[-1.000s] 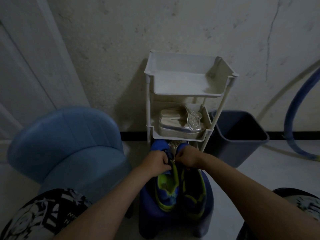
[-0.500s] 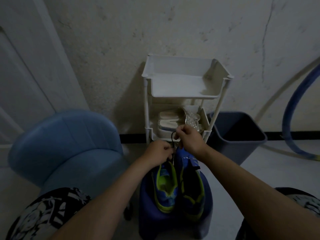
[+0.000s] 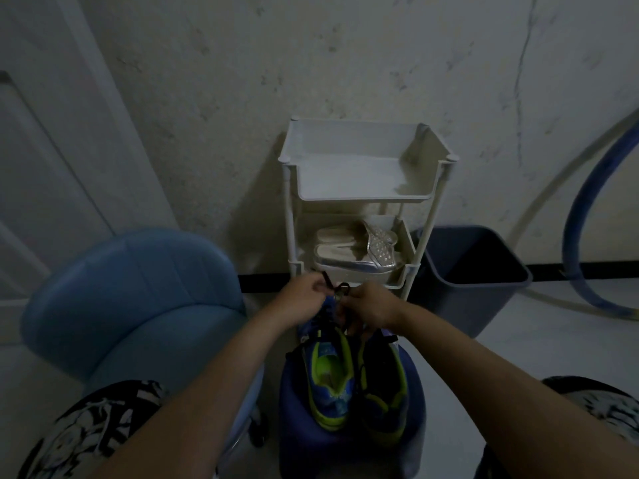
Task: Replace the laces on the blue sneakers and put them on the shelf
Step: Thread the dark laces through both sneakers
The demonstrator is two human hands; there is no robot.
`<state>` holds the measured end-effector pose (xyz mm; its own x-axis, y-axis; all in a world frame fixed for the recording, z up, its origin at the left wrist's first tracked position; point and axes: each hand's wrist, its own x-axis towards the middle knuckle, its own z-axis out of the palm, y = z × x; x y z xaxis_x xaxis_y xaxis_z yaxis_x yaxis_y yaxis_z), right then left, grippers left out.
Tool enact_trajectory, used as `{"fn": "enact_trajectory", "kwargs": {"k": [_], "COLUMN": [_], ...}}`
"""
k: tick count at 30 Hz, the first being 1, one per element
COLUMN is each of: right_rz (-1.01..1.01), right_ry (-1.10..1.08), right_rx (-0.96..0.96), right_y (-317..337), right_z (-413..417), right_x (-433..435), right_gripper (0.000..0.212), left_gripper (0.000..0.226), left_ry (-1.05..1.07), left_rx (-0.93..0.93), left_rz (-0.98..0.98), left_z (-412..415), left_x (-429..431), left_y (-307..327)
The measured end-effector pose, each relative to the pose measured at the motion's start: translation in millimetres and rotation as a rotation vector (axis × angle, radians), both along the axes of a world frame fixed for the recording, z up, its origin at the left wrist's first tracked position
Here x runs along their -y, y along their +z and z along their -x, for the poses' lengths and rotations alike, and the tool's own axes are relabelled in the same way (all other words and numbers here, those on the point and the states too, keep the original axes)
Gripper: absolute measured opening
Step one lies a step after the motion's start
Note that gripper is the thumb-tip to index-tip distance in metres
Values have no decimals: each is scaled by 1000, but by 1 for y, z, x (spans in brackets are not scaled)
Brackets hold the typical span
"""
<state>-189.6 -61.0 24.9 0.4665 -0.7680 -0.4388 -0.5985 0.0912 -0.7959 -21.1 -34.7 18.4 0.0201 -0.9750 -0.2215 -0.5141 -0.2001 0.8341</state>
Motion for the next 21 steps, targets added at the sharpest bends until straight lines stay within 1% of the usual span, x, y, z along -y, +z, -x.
{"fn": "enact_trajectory", "kwargs": {"k": [3, 5, 7, 9, 11, 13, 15, 17, 19, 21], "right_rz": [48, 89, 106, 94, 78, 113, 179, 195, 172, 160], "right_ry": [-207, -306, -311, -266, -226, -282, -376, -393, -346, -253], "right_rx": [207, 314, 333, 296, 262, 306, 353, 351, 315, 200], "right_y": [13, 21, 24, 22, 22, 21, 19, 15, 10, 1], "right_z": [-3, -3, -2, -2, -3, -2, 0, 1, -1, -2], "right_x": [2, 5, 4, 2, 1, 5, 10, 13, 12, 11], "right_gripper": [26, 27, 28, 28, 28, 28, 28, 26, 24, 20], "left_gripper": [35, 39, 40, 46, 60, 72, 72, 71, 74, 76], "left_ry": [-159, -220, -233, -257, -266, -257, -240, -217, -204, -185], "left_rx": [203, 317, 349, 386, 438, 474, 456, 377, 294, 231], "left_rz": [-162, -191, -179, -143, -113, -95, -86, -85, -95, -94], "left_z": [-4, -4, -4, -5, -7, -10, -11, -13, -15, -18], "left_x": [-6, -11, -13, -14, -16, -17, -16, -15, -18, -22], "left_y": [-24, -31, -36, -39, -45, -51, -56, -58, -60, -65]}}
